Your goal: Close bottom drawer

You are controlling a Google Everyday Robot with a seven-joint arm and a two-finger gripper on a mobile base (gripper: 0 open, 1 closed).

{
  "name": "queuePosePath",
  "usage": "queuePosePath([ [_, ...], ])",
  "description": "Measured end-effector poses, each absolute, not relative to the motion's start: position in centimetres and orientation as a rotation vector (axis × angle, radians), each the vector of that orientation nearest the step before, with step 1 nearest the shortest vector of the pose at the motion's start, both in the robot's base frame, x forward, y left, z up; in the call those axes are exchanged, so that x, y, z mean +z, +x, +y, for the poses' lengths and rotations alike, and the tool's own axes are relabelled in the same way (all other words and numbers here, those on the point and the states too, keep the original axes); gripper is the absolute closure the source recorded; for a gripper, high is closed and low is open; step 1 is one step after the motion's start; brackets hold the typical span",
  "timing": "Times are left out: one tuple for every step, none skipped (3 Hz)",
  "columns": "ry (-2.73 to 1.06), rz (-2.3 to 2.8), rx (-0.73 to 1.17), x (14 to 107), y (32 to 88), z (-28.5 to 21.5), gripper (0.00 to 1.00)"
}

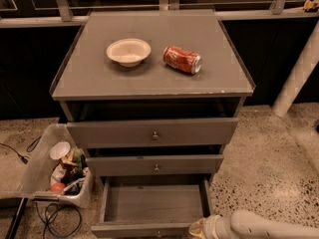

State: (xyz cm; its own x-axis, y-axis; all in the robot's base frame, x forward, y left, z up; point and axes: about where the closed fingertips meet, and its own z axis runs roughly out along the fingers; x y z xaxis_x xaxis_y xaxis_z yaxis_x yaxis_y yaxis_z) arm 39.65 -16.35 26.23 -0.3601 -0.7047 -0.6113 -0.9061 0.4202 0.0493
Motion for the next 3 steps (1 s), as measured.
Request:
queuePosePath([
  [-1.330,2.179,0.492,24.1,40.5,-17.0,1.00],
  [-1.332,2.188,0.450,21.9,40.7,-17.8,1.00],
  [-1.365,2.181,0.386,20.2,40.4,-18.3,1.00],
])
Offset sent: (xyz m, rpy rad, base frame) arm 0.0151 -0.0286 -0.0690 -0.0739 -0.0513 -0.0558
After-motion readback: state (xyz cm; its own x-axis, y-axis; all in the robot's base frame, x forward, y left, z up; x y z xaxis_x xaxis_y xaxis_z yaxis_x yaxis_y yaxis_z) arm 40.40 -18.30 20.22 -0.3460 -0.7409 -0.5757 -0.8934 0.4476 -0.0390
